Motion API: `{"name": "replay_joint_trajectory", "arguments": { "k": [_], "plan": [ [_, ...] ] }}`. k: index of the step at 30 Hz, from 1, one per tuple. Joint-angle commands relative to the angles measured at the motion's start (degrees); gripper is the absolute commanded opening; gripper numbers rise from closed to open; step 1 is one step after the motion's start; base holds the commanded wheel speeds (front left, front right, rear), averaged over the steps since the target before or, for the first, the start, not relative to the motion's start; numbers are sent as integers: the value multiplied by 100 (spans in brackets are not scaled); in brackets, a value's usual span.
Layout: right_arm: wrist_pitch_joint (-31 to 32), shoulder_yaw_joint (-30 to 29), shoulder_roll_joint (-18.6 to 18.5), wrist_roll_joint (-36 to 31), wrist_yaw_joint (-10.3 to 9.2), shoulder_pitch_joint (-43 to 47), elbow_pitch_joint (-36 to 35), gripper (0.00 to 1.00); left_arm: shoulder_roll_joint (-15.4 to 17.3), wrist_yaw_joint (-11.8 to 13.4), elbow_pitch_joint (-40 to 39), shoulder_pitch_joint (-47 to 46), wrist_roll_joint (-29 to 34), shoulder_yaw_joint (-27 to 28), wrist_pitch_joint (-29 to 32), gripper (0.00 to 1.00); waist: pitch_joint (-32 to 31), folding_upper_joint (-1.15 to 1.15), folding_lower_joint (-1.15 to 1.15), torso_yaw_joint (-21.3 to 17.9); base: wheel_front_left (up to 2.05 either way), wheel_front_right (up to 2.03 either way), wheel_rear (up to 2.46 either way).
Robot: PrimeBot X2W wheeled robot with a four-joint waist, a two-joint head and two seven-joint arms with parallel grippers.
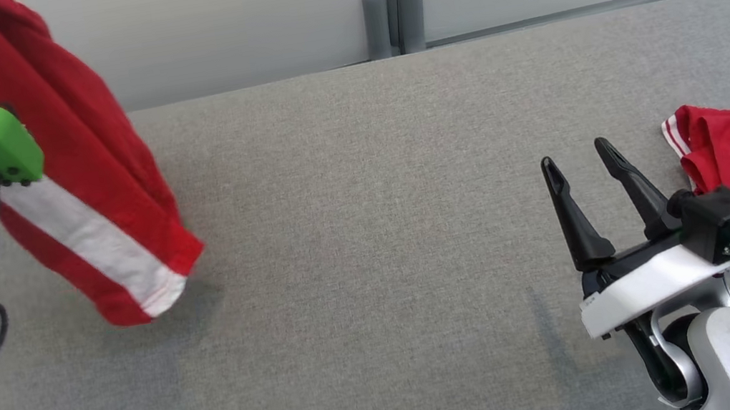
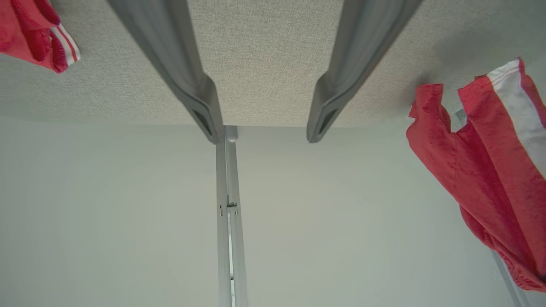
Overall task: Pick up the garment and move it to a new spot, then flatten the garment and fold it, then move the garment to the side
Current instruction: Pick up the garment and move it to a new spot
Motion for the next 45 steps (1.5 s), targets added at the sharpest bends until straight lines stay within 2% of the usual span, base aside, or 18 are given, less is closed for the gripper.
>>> {"name": "replay_joint_trajectory", "arguments": {
  "k": [1,11,16,21,26,29,32,37,43,44,45],
  "plan": [
    [-29,-10,-16,62,0,99,2,100,-93,56,-147,188,-52,-48,38,0,-202,18,0,-169,0,0,0],
    [-6,-52,-16,60,0,204,-38,100,-421,164,-1046,790,-119,-332,-15,0,-214,18,0,-491,0,0,0],
    [1,-47,-16,67,0,215,-48,100,-424,56,-1336,901,-144,-429,-88,0,-204,18,0,-628,0,0,0],
    [-4,-19,-16,121,0,197,-50,100,-794,-20,-1426,1009,-175,-742,-180,0,-105,18,0,-784,0,0,0],
    [-23,31,-16,158,0,99,-53,100,-1435,-134,-1038,1016,-188,-1197,-427,0,93,18,0,-1005,0,0,0],
    [-46,71,-15,194,0,59,-7,100,-1876,-219,-567,1034,-243,-1506,-631,0,213,18,0,-1167,0,0,0],
    [-83,133,-15,245,0,-5,43,100,-2150,-283,17,1044,-259,-1823,-862,0,335,18,0,-1375,0,0,0],
    [-152,257,-14,297,0,-104,127,100,-2410,-335,898,853,-351,-2292,-1188,0,537,18,0,-1698,0,0,0],
    [-198,349,-13,330,0,-176,234,100,-2437,-355,1367,749,-661,-2752,-1338,0,661,18,0,-1907,0,0,0],
    [-213,355,-14,336,0,-194,257,100,-2438,-348,1376,737,-755,-2850,-1353,25,672,18,0,-1925,0,0,0],
    [-210,365,-14,339,0,-213,279,100,-2436,-347,1379,710,-880,-2951,-1364,75,682,18,0,-1937,0,0,0]
  ]
}}
